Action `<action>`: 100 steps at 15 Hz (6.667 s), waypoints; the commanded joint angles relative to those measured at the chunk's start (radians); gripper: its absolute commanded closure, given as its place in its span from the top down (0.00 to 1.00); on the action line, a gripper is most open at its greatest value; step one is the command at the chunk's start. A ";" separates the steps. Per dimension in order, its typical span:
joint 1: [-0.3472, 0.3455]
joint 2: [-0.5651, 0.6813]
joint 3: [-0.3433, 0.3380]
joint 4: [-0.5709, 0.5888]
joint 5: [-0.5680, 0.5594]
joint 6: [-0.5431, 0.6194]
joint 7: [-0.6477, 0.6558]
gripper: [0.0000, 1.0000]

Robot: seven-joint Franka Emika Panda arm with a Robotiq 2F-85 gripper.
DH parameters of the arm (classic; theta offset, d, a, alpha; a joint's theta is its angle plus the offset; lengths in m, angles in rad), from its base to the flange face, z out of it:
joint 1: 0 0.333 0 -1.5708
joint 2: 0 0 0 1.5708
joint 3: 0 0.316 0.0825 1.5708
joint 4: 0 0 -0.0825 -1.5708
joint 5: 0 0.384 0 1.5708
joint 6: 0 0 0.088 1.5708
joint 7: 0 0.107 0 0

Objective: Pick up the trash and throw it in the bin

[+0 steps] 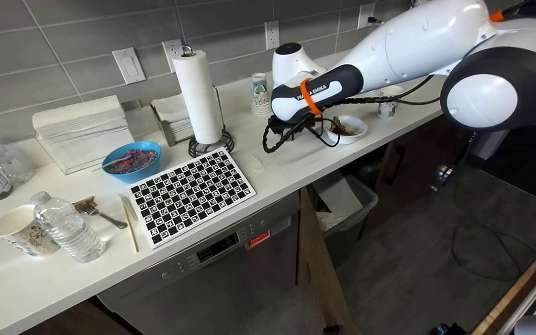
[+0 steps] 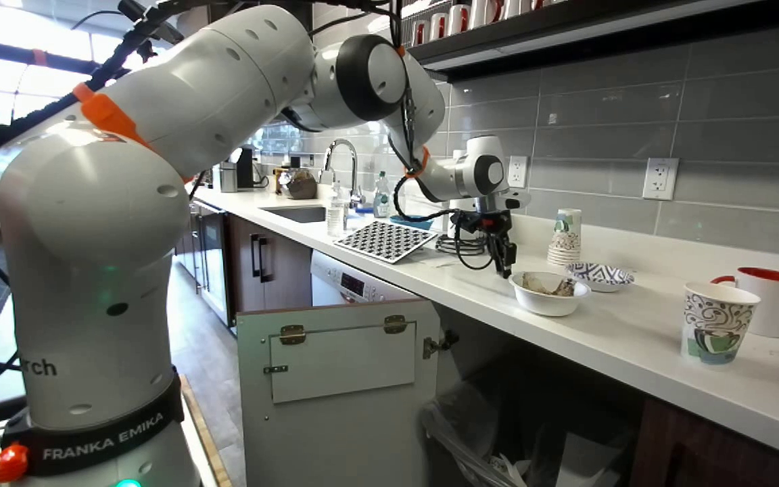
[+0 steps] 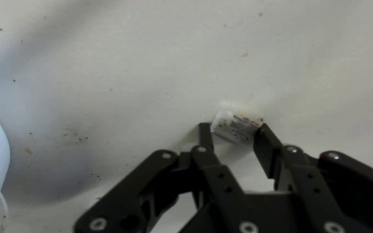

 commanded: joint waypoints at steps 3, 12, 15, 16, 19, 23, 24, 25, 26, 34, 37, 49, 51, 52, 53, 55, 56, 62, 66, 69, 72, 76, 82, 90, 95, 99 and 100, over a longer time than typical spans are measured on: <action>-0.004 0.035 -0.004 0.046 0.019 -0.025 0.015 0.00; -0.017 -0.098 0.033 -0.081 0.012 0.004 -0.144 0.01; -0.035 -0.179 0.074 -0.177 0.030 0.035 -0.310 0.01; -0.041 -0.212 0.090 -0.221 0.036 0.049 -0.368 0.01; -0.083 -0.300 0.151 -0.338 0.073 0.072 -0.549 0.01; -0.131 -0.424 0.216 -0.492 0.106 0.039 -0.782 0.01; -0.140 -0.454 0.227 -0.536 0.106 0.040 -0.838 0.01; -0.146 -0.486 0.232 -0.592 0.095 0.061 -0.889 0.01; -0.157 -0.516 0.244 -0.635 0.100 0.063 -0.948 0.01; -0.210 -0.654 0.264 -0.922 0.126 0.019 -1.262 0.01; -0.229 -0.682 0.258 -1.012 0.156 0.036 -1.280 0.01; -0.241 -0.635 0.175 -1.314 0.168 0.547 -1.082 0.01; -0.233 -0.559 0.150 -1.324 0.153 0.719 -0.991 0.01; -0.264 -0.622 0.192 -1.314 0.167 0.602 -1.059 0.04; -0.265 -0.599 0.183 -1.323 0.151 0.660 -1.025 0.04; -0.265 -0.566 0.176 -1.323 0.141 0.698 -1.000 0.04; -0.264 -0.560 0.176 -1.321 0.140 0.701 -0.996 0.04; -0.354 -0.466 0.241 -1.312 0.198 0.764 -1.021 0.01; -0.438 -0.369 0.277 -1.290 0.157 0.828 -1.015 0.01; -0.480 -0.287 0.291 -1.258 0.126 0.858 -1.008 0.01; -0.451 -0.211 0.250 -1.205 0.089 0.881 -0.993 0.01; -0.492 -0.118 0.295 -1.120 0.053 0.924 -0.990 0.01; -0.483 -0.014 0.291 -1.020 0.028 1.063 -0.939 0.01; -0.451 0.097 0.253 -0.904 0.038 1.190 -0.842 0.01; -0.438 0.144 0.243 -0.841 0.063 1.223 -0.771 0.01; -0.414 0.171 0.224 -0.800 0.081 1.242 -0.735 0.01; -0.408 0.175 0.221 -0.792 0.085 1.238 -0.728 0.29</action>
